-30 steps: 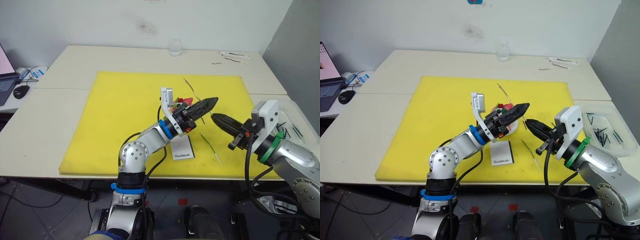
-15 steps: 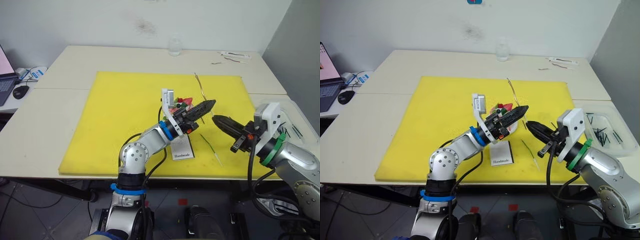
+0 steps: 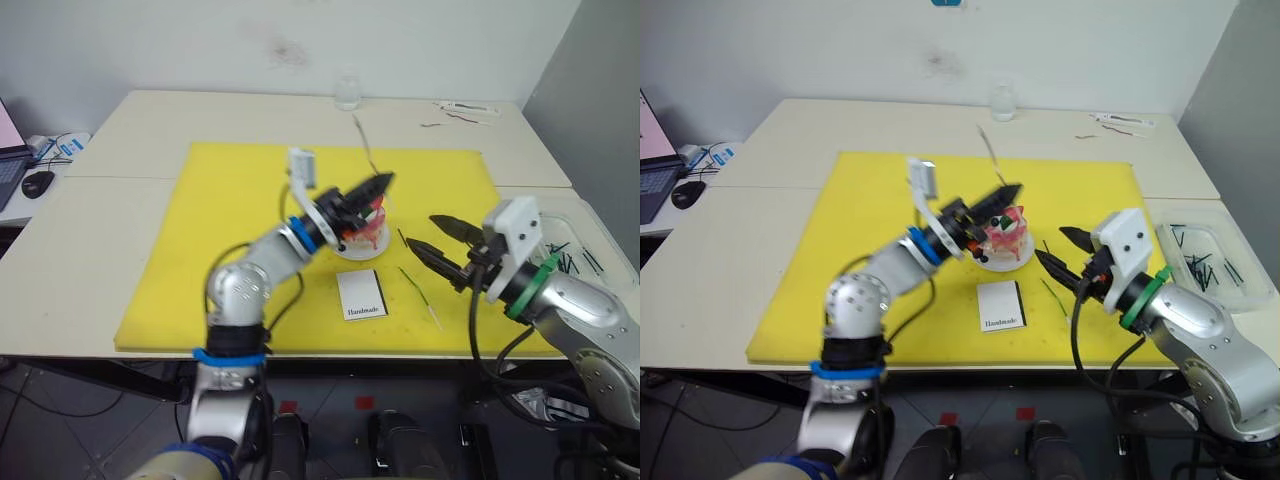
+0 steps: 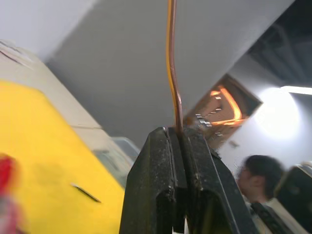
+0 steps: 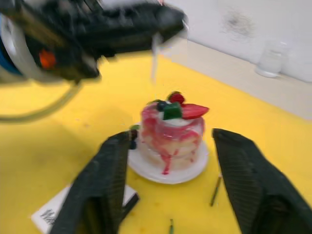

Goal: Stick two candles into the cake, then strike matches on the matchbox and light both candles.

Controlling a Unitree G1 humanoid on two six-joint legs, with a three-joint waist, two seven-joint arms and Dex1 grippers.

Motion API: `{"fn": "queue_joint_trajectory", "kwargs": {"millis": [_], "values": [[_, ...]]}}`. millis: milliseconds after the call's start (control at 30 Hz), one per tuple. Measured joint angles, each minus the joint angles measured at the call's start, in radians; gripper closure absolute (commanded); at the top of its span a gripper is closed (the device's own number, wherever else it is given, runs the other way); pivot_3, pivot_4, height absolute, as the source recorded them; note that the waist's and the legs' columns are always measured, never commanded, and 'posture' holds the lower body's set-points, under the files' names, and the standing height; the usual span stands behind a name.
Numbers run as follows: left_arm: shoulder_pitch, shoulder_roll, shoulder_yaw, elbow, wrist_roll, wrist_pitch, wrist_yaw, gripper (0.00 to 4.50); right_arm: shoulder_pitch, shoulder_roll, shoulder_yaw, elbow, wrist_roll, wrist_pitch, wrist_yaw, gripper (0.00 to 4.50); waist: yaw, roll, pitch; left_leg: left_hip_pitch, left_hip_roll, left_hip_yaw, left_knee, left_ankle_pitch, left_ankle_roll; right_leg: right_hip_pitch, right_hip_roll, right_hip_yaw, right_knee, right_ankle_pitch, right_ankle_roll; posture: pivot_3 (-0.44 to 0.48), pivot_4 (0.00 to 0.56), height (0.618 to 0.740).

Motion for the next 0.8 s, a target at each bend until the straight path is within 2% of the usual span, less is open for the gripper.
{"fn": "queue_joint_trajectory", "kwargs": {"millis": [67,133,200,300,333,533,800], "values": [[-0.011,0.101,0.006,0.027,0.062,-0.039,-0.045,4.50,-0.071,0.044,0.062,0.037,-0.037,0.022,-0.030,0.03,-0.008,0.000,0.000,0.000,0.000,0.000,-0.001,0.000,0.000,-0.001,0.000,0.000,0.000,0.000,0.000,0.000,0.150,0.740],[-0.010,0.154,-0.003,0.071,0.121,-0.087,-0.096,4.50,-0.119,0.090,0.123,0.071,-0.070,0.038,-0.048,0.03,-0.007,0.000,0.000,-0.001,0.000,0.000,-0.002,0.000,0.000,-0.001,0.000,0.000,0.000,0.001,0.003,0.000,0.150,0.740],[-0.009,0.164,-0.016,0.132,0.174,-0.132,-0.133,4.50,-0.153,0.121,0.181,0.106,-0.110,0.039,-0.054,0.03,0.002,0.000,0.000,-0.004,-0.001,-0.001,-0.002,0.000,0.000,-0.003,-0.001,0.000,0.000,0.002,0.004,0.000,0.150,0.740],[-0.009,0.158,-0.029,0.170,0.203,-0.155,-0.153,4.50,-0.160,0.132,0.208,0.124,-0.140,0.038,-0.057,0.03,0.012,0.000,0.000,-0.005,-0.001,0.000,-0.001,0.000,0.000,-0.004,-0.001,0.000,-0.001,0.003,0.005,0.000,0.150,0.740],[-0.010,0.123,-0.028,0.214,0.230,-0.203,-0.156,4.50,-0.160,0.139,0.212,0.138,-0.166,0.038,-0.065,0.03,0.016,0.000,0.000,-0.005,-0.001,0.000,-0.001,0.000,0.000,-0.004,-0.001,0.000,-0.001,0.003,0.005,0.000,0.150,0.740],[-0.043,0.047,-0.047,0.342,0.290,-0.304,-0.175,4.50,-0.163,0.164,0.210,0.140,-0.185,0.037,-0.063,0.03,0.016,0.000,0.000,-0.004,0.000,0.000,-0.001,0.000,0.000,-0.005,0.000,0.000,0.004,0.003,0.005,0.000,0.150,0.740],[-0.101,0.009,-0.046,0.500,0.355,-0.418,-0.218,4.50,-0.164,0.178,0.196,0.138,-0.201,0.038,-0.064,0.03,0.012,0.000,0.000,-0.004,0.000,0.000,-0.001,0.000,0.000,-0.005,0.000,0.001,0.004,0.003,0.005,0.000,0.150,0.740]]}}
